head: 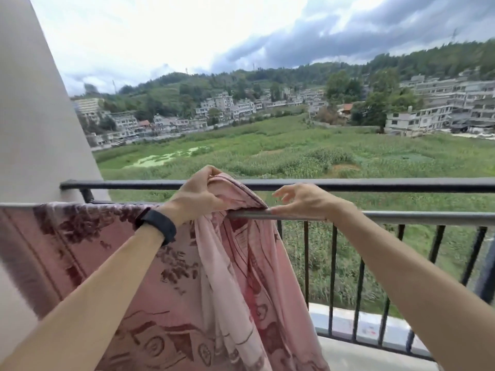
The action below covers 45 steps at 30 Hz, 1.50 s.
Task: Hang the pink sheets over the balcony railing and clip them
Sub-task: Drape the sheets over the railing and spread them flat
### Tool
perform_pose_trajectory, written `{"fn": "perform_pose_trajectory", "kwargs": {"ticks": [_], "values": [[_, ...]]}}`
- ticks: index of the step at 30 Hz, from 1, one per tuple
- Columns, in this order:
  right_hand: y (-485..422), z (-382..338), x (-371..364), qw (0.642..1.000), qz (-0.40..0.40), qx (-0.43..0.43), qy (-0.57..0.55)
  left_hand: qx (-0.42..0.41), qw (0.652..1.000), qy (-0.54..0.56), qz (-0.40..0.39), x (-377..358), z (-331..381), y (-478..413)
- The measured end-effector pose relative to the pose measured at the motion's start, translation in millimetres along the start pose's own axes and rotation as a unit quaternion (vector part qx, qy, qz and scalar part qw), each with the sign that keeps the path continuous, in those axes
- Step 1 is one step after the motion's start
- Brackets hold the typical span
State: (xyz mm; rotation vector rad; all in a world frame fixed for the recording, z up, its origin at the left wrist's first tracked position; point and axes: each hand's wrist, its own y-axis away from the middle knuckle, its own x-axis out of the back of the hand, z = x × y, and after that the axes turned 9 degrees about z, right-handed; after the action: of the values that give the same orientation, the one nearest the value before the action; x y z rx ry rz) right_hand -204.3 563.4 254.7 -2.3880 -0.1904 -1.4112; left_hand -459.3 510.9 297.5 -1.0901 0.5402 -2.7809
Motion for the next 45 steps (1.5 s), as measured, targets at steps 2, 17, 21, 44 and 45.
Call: {"fn": "perform_pose_trajectory", "kwargs": {"ticks": [2,17,21,44,45], "values": [[-15.0,-11.5,-9.2,0.999,-0.026,0.022,-0.015,-0.029,0.998,-0.055,0.011,8.2,-6.4,-1.2],[-197.8,-200.7,-120.9,0.958,0.211,0.163,-0.109,-0.053,0.826,-0.48,0.291,181.9,-182.6,7.9],[-244.2,-261.1,-150.1,0.935,0.23,0.235,-0.132,0.038,0.818,-0.459,0.344,246.0,-232.9,-11.4],[-325.7,-300.2,-190.5,0.93,-0.348,0.101,-0.067,-0.058,0.883,-0.422,0.198,183.7,-329.3,-38.7],[-330.3,-305.5,-191.1,0.933,-0.335,0.107,-0.081,-0.049,0.887,-0.413,0.202,195.2,-327.6,-43.3]]}}
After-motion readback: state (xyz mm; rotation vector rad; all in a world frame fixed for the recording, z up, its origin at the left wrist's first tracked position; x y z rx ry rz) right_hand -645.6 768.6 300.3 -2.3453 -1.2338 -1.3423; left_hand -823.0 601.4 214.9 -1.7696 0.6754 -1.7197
